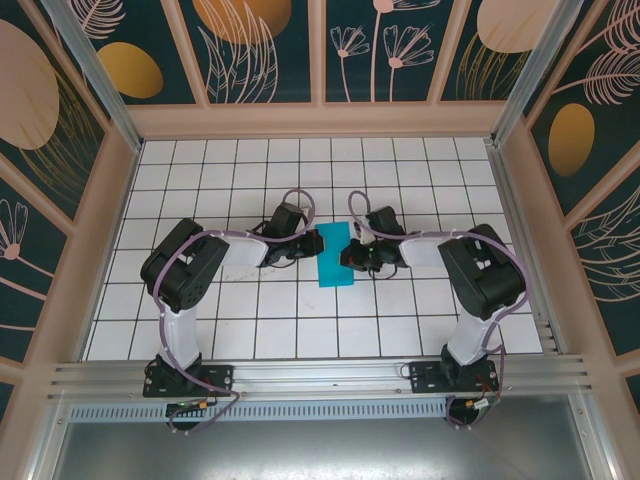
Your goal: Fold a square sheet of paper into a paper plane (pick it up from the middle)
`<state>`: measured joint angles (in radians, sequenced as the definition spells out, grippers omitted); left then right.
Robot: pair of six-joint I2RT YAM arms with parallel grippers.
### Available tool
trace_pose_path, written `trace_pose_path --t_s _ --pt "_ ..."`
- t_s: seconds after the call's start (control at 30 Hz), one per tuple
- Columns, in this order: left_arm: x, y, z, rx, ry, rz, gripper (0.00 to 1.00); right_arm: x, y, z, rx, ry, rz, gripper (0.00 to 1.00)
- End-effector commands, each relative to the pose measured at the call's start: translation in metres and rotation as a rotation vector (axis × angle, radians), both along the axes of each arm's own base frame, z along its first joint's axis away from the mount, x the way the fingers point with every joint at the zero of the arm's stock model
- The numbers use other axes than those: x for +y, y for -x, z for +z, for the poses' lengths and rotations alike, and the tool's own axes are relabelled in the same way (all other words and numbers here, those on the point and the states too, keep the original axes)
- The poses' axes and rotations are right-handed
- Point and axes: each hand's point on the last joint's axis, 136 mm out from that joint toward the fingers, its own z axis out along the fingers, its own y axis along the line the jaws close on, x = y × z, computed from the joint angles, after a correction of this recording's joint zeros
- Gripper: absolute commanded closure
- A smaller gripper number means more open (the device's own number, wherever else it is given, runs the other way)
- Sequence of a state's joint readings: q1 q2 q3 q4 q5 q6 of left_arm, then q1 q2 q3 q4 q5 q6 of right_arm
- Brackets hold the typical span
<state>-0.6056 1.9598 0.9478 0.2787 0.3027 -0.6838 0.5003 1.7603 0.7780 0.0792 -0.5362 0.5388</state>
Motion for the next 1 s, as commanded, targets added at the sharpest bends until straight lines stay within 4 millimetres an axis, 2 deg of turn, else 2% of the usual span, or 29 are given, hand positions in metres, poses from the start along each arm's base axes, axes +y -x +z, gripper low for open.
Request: trace_pose_path --t_s 0.0,0.1,0.17,0.3,0.4,0.5,0.63,0.77,0.97 --pt "0.097 0.075 -0.11 0.335 -0.422 0.092 1.0 -0.024 0.031 -0.014 0.071 0.064 0.01 1.0" --pt "0.097 0.074 -0.11 0.334 -0.421 0.092 1.0 -0.032 0.041 -0.012 0.071 0.077 0.015 1.0" --pt "0.096 0.073 -0.109 0.331 -0.42 0.091 1.0 -0.035 0.038 -0.005 0.052 0.072 0.009 1.0" --pt "0.095 0.073 -0.108 0.328 -0.418 0.086 1.0 -0.026 0.017 0.028 -0.04 0.01 0.003 1.0" --pt "0.094 0.071 -0.107 0.326 -0.413 0.087 1.0 -0.012 0.002 0.042 -0.077 -0.042 0.008 1.0" --pt "0.094 0.071 -0.107 0.327 -0.413 0.088 1.0 0.0 -0.009 0.036 -0.07 -0.05 0.021 1.0" --pt "0.094 0.071 -0.106 0.327 -0.414 0.09 1.0 0.011 -0.01 0.028 -0.053 -0.074 0.052 1.0" --pt "0.094 0.072 -0.107 0.33 -0.416 0.091 1.0 0.012 0.001 0.017 -0.015 -0.077 0.078 1.0" --pt "0.098 0.073 -0.108 0.335 -0.432 0.101 1.0 0.002 0.035 0.006 0.046 -0.095 0.114 1.0"
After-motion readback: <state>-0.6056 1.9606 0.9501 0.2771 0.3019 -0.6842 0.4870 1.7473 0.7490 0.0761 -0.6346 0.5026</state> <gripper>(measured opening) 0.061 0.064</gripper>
